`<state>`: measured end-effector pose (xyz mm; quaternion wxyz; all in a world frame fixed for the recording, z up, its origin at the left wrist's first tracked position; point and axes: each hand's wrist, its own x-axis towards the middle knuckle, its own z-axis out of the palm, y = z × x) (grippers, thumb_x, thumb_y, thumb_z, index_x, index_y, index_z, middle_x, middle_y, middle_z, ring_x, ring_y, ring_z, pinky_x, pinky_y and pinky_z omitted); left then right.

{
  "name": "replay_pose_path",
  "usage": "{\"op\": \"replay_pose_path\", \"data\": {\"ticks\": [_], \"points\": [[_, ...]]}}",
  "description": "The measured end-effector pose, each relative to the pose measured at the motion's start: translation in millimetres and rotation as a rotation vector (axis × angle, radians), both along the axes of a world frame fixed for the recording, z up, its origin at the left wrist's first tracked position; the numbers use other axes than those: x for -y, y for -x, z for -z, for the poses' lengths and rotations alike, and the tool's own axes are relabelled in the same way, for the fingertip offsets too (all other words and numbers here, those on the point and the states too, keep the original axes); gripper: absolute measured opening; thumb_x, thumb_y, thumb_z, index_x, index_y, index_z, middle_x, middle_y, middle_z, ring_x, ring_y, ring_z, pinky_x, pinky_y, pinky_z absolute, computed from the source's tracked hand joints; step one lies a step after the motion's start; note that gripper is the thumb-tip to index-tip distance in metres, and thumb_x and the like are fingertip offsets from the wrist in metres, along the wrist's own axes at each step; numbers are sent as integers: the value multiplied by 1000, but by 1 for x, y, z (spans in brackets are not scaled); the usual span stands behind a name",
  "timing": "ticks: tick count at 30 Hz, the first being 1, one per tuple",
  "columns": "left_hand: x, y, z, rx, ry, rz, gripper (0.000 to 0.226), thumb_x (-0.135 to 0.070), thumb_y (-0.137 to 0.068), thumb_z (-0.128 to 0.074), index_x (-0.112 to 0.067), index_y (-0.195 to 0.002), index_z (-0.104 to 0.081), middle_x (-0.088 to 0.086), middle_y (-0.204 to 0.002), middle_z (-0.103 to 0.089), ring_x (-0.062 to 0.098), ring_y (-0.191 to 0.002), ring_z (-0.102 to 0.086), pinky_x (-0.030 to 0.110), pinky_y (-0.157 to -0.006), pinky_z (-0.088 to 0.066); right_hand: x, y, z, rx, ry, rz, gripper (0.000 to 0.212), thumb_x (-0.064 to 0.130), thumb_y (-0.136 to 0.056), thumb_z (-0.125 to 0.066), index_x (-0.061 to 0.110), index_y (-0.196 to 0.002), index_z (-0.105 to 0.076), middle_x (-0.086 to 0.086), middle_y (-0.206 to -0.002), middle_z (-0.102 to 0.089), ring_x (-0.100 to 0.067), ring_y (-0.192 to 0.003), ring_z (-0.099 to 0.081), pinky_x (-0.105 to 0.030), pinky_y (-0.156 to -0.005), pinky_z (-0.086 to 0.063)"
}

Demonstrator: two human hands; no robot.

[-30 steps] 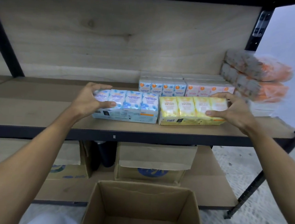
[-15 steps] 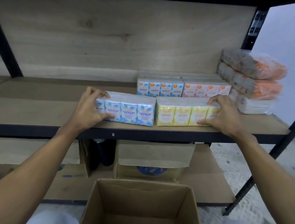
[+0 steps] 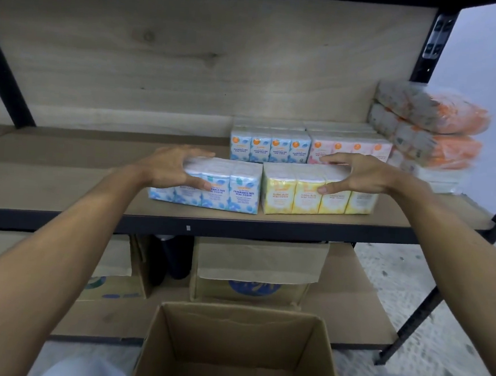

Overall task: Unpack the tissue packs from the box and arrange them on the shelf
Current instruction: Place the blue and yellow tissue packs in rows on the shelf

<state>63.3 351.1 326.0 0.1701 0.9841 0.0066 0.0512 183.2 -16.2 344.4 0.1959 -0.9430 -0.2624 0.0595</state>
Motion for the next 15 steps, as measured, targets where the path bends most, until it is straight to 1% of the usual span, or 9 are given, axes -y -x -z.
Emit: {"op": "replay_pose_path", "data": {"ticks": [2, 4, 5, 7, 9, 10, 12, 13, 15], "points": [[-1, -2, 2, 22, 0, -5, 102, -87, -44, -55, -48, -137, -41, -6, -138, -46, 21, -126, -44, 47, -108, -35, -1, -4, 1, -5, 8, 3, 83, 56, -69, -75, 35, -141, -41, 6, -150, -38, -21, -136, -35, -32, -104, -30], [0, -1, 4, 71, -2, -8, 98, -87, -46, -60, -48, -135, -44, -5, -134, -48, 22, -123, -46, 48, -107, -36, -2, -6, 3, 4, -17, 8, 82, 56, -67, -77, 33, -139, -45, 7, -146, -42, -19, -133, -38, -28, -99, -32], [1, -1, 6, 101, -1, -12, 94, -84, -50, -64, -47, -134, -45, -4, -133, -49, 22, -123, -45, 48, -107, -35, -2, -6, 5, 9, -40, 8, 81, 55, -65, -78, 32, -137, -48, 7, -144, -45, -17, -131, -39, -27, -96, -33], [4, -1, 9, 178, -14, -26, 82, -72, -59, -71, -45, -134, -48, -2, -134, -50, 23, -125, -43, 46, -107, -33, 0, -5, 8, 42, -101, 5, 81, 53, -63, -81, 30, -134, -51, 8, -140, -48, -13, -125, -41, -25, -93, -33], [6, -2, 12, 260, -57, -50, 79, -68, -62, -73, -44, -133, -49, 0, -134, -51, 23, -125, -43, 44, -107, -31, 0, -3, 12, 105, -162, 25, 81, 50, -63, -83, 28, -134, -52, 8, -139, -49, -10, -123, -40, -24, -94, -32], [8, -2, 14, 301, -88, -62, 80, -69, -61, -73, -43, -132, -50, 0, -133, -52, 24, -124, -43, 42, -107, -29, -1, -1, 14, 156, -175, 44, 83, 53, -61, -82, 28, -134, -52, 7, -139, -49, -10, -125, -40, -26, -97, -33], [11, -2, 18, 381, -133, -82, 80, -68, -61, -74, -39, -132, -52, 2, -131, -54, 25, -122, -44, 40, -106, -27, -2, 1, 21, 267, -153, 76, 93, 67, -53, -77, 31, -135, -51, 2, -141, -48, -18, -131, -39, -38, -107, -34], [12, -2, 21, 421, -143, -86, 80, -67, -62, -74, -37, -132, -52, 2, -129, -54, 25, -120, -44, 41, -106, -26, -3, 1, 26, 318, -141, 90, 97, 73, -50, -73, 32, -135, -50, 0, -141, -49, -22, -131, -39, -44, -108, -34], [13, 0, 28, 503, -152, -83, 83, -72, -60, -68, -33, -132, -54, 2, -126, -55, 24, -118, -45, 45, -108, -25, -4, 2, 35, 423, -155, 115, 95, 73, -53, -72, 31, -135, -49, -2, -139, -50, -25, -130, -38, -49, -107, -33]]}}
